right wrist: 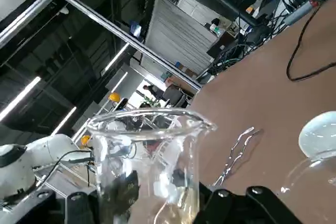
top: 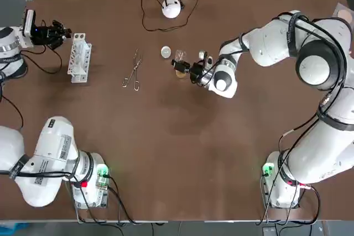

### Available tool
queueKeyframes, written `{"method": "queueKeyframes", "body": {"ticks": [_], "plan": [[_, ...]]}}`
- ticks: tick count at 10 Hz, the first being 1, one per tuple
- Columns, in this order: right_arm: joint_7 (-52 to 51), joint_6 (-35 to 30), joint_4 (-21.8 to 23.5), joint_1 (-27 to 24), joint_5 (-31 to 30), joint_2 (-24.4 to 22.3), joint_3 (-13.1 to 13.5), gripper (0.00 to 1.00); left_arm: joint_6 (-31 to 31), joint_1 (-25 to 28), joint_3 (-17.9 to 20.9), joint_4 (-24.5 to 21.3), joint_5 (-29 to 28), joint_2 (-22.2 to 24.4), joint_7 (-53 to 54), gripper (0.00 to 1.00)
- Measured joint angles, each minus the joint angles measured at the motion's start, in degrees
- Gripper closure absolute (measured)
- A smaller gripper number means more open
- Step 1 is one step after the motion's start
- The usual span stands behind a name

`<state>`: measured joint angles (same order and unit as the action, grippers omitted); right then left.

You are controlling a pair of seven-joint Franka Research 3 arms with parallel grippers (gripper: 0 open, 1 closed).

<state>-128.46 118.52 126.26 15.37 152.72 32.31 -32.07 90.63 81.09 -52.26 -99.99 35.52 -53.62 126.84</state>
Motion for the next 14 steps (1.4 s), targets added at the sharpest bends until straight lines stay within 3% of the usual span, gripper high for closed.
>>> {"method": "queueKeyframes", "body": {"ticks": [11, 14], "plan": [[13.6, 0.3, -0.5, 0.5, 0.0, 0.1, 0.0, 0.62, 1.9, -0.1, 1.0, 0.9, -0.5, -5.5, 0.1, 0.79], [16.6, 0.3, -1.1, 0.6, 0.0, 0.1, 0.0, 0.62, 3.1, -0.2, 1.1, 1.2, -3.1, -7.1, 0.2, 0.79]]}}
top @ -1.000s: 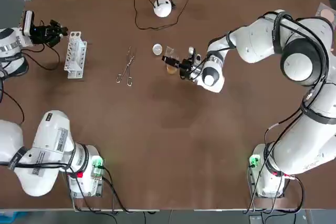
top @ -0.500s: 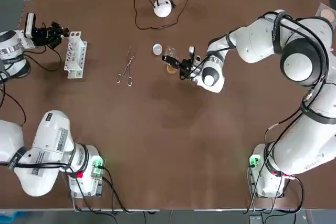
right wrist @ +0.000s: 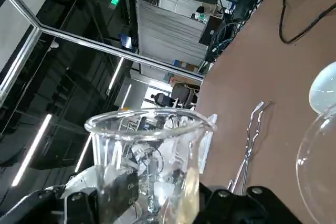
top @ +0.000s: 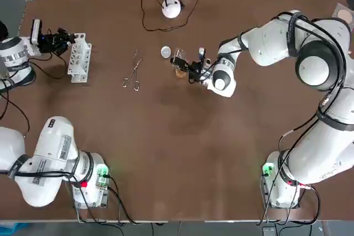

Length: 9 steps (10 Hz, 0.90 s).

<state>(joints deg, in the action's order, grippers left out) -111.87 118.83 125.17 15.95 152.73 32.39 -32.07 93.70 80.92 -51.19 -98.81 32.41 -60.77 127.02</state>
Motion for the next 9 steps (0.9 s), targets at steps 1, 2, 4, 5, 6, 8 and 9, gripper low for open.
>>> {"method": "queueKeyframes", "body": {"ticks": [1, 2, 4, 5, 6, 8, 9], "plan": [[1.5, 0.0, -0.1, 0.2, 0.0, 0.0, 0.0, 0.62, 0.3, -0.1, 0.0, 0.5, -0.7, -1.1, 0.1, 0.79], [2.3, 0.0, -0.2, 0.4, 0.0, 0.0, 0.0, 0.62, 0.4, -0.2, 0.1, 1.2, -1.2, -2.3, 0.2, 0.79], [3.7, 0.0, -0.2, 0.5, 0.0, 0.0, 0.0, 0.62, 0.3, -0.2, 0.1, 1.9, -1.8, -3.8, 1.3, 0.79], [4.8, 0.0, -0.2, 0.5, 0.0, 0.0, 0.0, 0.62, 0.3, -0.4, 0.6, 2.0, -1.9, -4.1, 2.4, 0.79], [5.5, 0.0, -0.2, 0.5, 0.0, 0.0, 0.1, 0.62, 0.3, -0.7, 1.3, 2.4, -1.9, -4.2, 3.4, 0.79], [7.0, 0.2, -0.2, 0.5, 0.0, 0.0, 0.3, 0.62, 0.3, -1.3, 2.1, 3.2, -1.9, -5.0, 3.9, 0.79], [8.1, 0.4, -0.2, 0.5, -0.1, 0.0, 0.3, 0.62, 0.2, -1.4, 2.2, 3.5, -1.9, -5.4, 4.0, 0.79]]}}
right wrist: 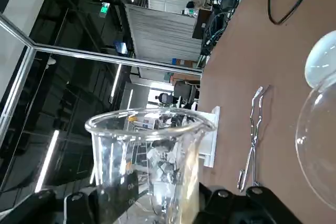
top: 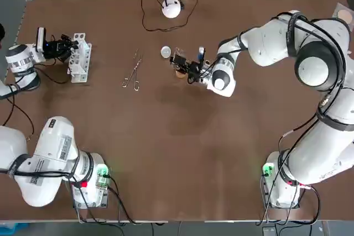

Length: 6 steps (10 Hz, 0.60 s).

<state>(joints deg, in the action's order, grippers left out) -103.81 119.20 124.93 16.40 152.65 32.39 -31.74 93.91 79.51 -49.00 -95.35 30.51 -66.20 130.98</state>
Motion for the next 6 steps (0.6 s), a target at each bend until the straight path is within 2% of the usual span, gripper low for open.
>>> {"method": "queueKeyframes", "body": {"ticks": [6], "plan": [[6.8, 0.2, -0.7, 0.0, -0.9, 0.0, 0.0, 0.62, -1.0, -0.1, 0.3, 1.3, 0.0, -2.3, 0.0, 0.79]]}}
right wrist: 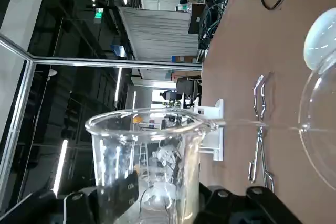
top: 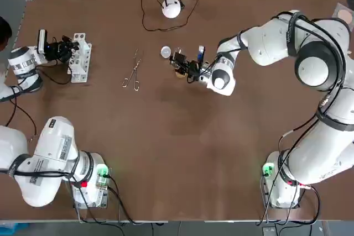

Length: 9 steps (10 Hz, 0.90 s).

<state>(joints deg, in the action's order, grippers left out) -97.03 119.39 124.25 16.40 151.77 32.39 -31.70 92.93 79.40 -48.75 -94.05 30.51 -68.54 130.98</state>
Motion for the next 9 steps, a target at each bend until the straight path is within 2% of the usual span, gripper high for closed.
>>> {"method": "queueKeyframes", "body": {"ticks": [2, 4, 8, 9], "plan": [[1.1, 0.1, -0.2, 0.0, -0.2, 0.0, 0.0, 0.62, -0.3, 0.0, 0.0, 0.2, 0.0, -0.3, 0.0, 0.77], [1.7, 0.6, -0.4, -0.1, -0.4, 0.0, 0.1, 0.62, -0.3, -0.4, 0.0, 0.5, 0.0, -0.4, 0.0, 0.66], [4.2, 1.1, -0.7, -0.2, -1.1, 0.0, 0.2, 0.62, -0.3, -0.4, -0.4, 1.7, 0.1, 0.0, 0.0, 0.04], [4.8, 1.1, -0.8, -0.3, -1.2, 0.0, 0.2, 0.62, -0.5, -0.4, -0.6, 2.2, 0.1, 1.4, 0.0, 0.0]]}}
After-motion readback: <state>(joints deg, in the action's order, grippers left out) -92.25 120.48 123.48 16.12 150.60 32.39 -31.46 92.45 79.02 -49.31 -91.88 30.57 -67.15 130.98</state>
